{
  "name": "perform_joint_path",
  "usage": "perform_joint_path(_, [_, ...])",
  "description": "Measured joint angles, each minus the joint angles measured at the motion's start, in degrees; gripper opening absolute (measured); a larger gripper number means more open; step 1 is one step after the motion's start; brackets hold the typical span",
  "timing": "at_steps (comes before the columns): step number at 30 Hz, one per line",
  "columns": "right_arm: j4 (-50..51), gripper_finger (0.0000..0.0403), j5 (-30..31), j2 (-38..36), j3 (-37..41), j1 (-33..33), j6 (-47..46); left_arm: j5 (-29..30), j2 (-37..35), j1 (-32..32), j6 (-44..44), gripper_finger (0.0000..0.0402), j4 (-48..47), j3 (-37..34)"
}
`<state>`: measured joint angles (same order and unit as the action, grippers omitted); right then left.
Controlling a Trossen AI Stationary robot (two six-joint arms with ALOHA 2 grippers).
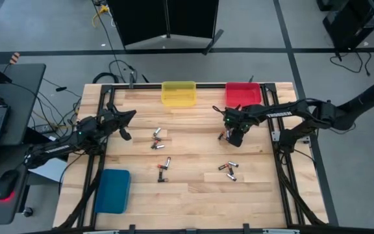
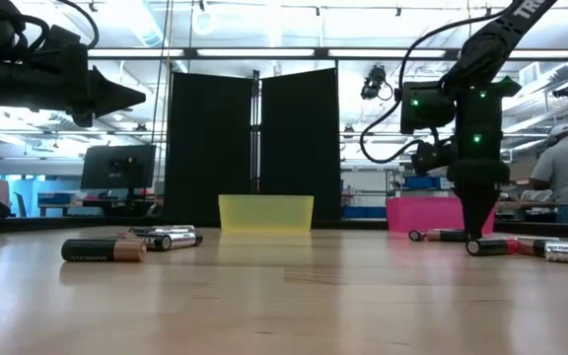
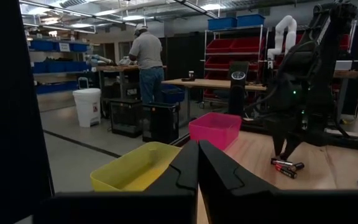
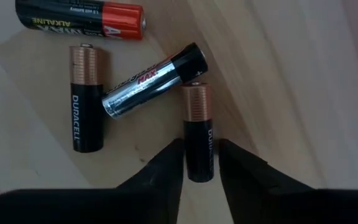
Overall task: Sort batteries
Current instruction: Put the black-brown battery into the yellow bin
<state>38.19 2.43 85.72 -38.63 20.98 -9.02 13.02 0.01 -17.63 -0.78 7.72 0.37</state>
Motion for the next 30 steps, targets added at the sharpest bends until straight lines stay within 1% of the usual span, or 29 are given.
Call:
perform_joint_path(4, [0.58, 0.0059, -0.15, 0.00, 0.00, 0.90, -0.96, 0.00, 0.00, 0.00, 0.00, 0.0015, -0.01, 0.01])
perform_joint_path(8, [0.88, 0.0059, -0.14, -0.05, -0.02, 0.95, -1.43, 0.00, -0.01, 0.00, 0.94, 0.0015, -0.04, -0.01])
perform_joint_path(11, [2.09, 0.0059, -0.17, -0.77, -0.14, 0.97, -3.53, 0.00, -0.02, 0.00, 1.03, 0.0015, -0.06, -0.01])
perform_joint_path(15, [8.73, 0.0061, 1.43, -2.45, -1.51, 0.12, -5.87, 0.00, -0.02, 0.00, 1.05, 0.0015, -0.04, -0.01])
perform_joint_path(17, [9.20, 0.0061, 3.28, -3.56, -3.87, -0.49, -6.47, -0.11, -0.01, 0.00, 1.09, 0.0015, -0.06, -0.01])
perform_joint_path(20, [14.15, 0.0060, 5.89, -4.39, -6.44, -1.03, -7.29, -0.81, 0.00, 0.00, 1.43, 0.0015, -0.04, 0.00])
perform_joint_path(25, [12.43, 0.0060, 6.49, -4.19, -13.69, -1.32, -4.55, -1.19, 0.22, 0.00, 2.95, 0.0015, -0.84, 0.00])
perform_joint_path(30, [5.68, 0.0060, 6.55, -2.50, -21.62, -0.97, 0.95, -1.30, 0.36, 0.00, 4.04, 0.0015, -1.76, 0.00])
